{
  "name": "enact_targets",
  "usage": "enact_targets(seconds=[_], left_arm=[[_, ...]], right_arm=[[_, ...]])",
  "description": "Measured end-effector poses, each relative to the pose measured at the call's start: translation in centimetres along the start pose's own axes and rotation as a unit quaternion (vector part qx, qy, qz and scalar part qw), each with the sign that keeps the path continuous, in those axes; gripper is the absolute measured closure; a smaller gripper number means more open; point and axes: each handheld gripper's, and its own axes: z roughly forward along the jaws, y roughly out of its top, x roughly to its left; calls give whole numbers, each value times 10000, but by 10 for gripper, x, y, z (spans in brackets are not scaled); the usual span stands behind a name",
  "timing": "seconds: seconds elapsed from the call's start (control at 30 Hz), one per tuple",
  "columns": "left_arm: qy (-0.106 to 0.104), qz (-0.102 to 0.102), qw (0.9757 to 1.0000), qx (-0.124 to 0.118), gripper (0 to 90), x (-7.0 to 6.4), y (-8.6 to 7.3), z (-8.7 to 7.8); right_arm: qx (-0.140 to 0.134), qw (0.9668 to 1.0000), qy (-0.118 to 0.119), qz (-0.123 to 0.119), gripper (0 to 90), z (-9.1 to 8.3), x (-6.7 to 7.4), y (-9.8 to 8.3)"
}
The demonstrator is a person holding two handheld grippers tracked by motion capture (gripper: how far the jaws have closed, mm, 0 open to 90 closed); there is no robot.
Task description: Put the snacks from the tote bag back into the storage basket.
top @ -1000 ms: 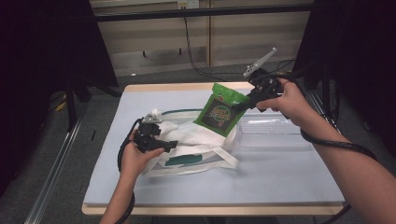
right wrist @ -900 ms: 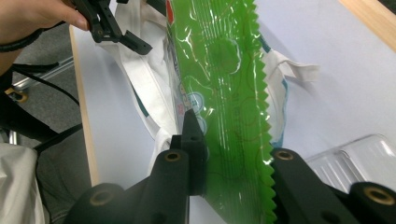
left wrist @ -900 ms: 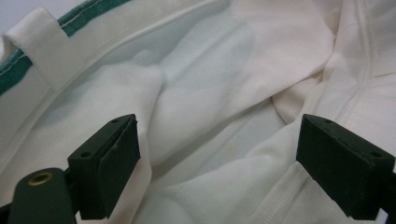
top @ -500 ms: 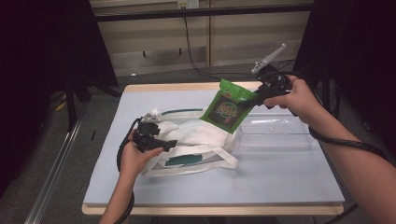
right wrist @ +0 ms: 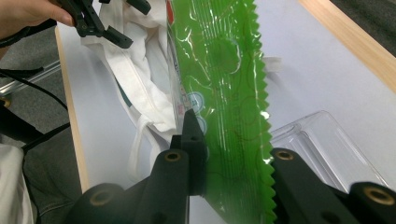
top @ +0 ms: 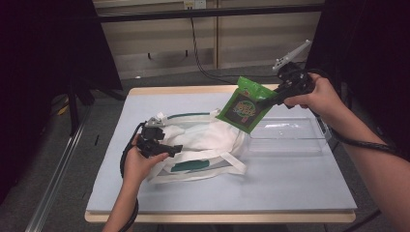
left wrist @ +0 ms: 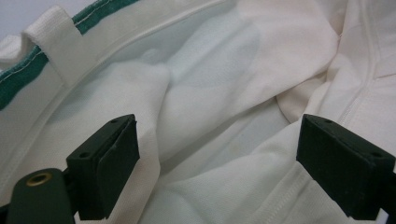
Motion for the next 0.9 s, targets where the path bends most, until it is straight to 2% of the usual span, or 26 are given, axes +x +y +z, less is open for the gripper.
enact_targets(seconds=[0.07, 0.4, 0.73, 0.77, 0.83, 0.87, 0.9], left_arm=[[-14, 43, 10000, 17, 130, 0, 0, 1], [7, 5, 10000, 39, 130, -1, 0, 3], [29, -5, 10000, 22, 130, -2, -1, 5], [25, 57, 9999, 100, 130, -1, -1, 5], [36, 7, 10000, 58, 130, -2, -1, 5], [41, 59, 9999, 107, 131, -2, -1, 5], [46, 9, 10000, 60, 132, -2, -1, 5]], right_arm=[[-29, 10000, 20, -1, 764, -2, -1, -2], [-73, 10000, -4, 56, 763, -16, -7, -9], [7, 9998, -190, 117, 763, -28, -15, -23], [9, 9997, -204, 112, 763, -28, -16, -24], [34, 9996, -237, 144, 763, -30, -18, -26], [66, 9996, -259, 121, 763, -31, -19, -27], [100, 9995, -287, 120, 763, -32, -20, -28]])
